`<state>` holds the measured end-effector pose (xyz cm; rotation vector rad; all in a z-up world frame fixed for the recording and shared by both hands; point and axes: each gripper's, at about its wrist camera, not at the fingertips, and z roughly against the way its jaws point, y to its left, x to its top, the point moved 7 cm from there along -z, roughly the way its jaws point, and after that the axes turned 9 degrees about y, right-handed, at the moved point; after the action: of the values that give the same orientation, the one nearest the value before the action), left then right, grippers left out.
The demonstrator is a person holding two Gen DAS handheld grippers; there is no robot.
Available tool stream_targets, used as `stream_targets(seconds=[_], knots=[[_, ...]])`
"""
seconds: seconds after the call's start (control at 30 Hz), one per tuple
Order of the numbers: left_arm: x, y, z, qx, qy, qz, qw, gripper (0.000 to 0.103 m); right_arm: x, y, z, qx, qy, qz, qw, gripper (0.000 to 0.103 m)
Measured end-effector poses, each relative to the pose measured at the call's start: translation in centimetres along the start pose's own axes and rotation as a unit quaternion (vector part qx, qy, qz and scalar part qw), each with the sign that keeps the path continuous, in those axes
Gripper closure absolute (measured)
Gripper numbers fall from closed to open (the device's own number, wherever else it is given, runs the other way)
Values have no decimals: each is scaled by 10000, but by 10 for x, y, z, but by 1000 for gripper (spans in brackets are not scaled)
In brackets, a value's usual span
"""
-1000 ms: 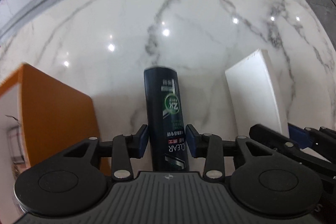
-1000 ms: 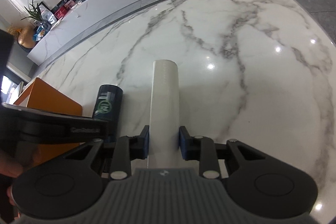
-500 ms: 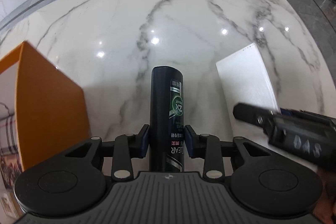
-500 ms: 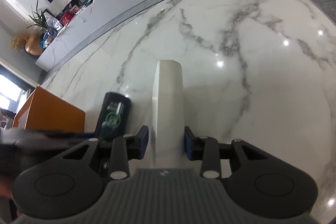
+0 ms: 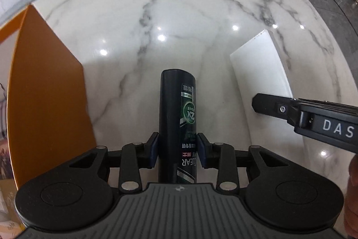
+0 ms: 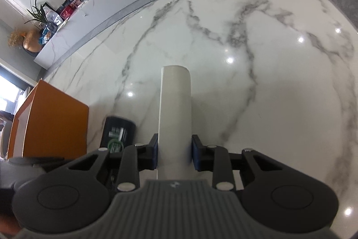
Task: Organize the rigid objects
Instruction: 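Lift and carry the white roll and black spray can toward the box with both tools, then lower the white roll into the box with the right tool while the left tool holds the spray can above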
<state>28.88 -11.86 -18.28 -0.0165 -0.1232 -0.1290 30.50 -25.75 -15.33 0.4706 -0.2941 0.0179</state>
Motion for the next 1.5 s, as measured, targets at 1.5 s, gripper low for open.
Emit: stream_targets(seconds=[1.5], knots=[[-127,207,183,-1208,-1962,1370,9634,65,-76,285,42,-150,262,2179,9755,74]])
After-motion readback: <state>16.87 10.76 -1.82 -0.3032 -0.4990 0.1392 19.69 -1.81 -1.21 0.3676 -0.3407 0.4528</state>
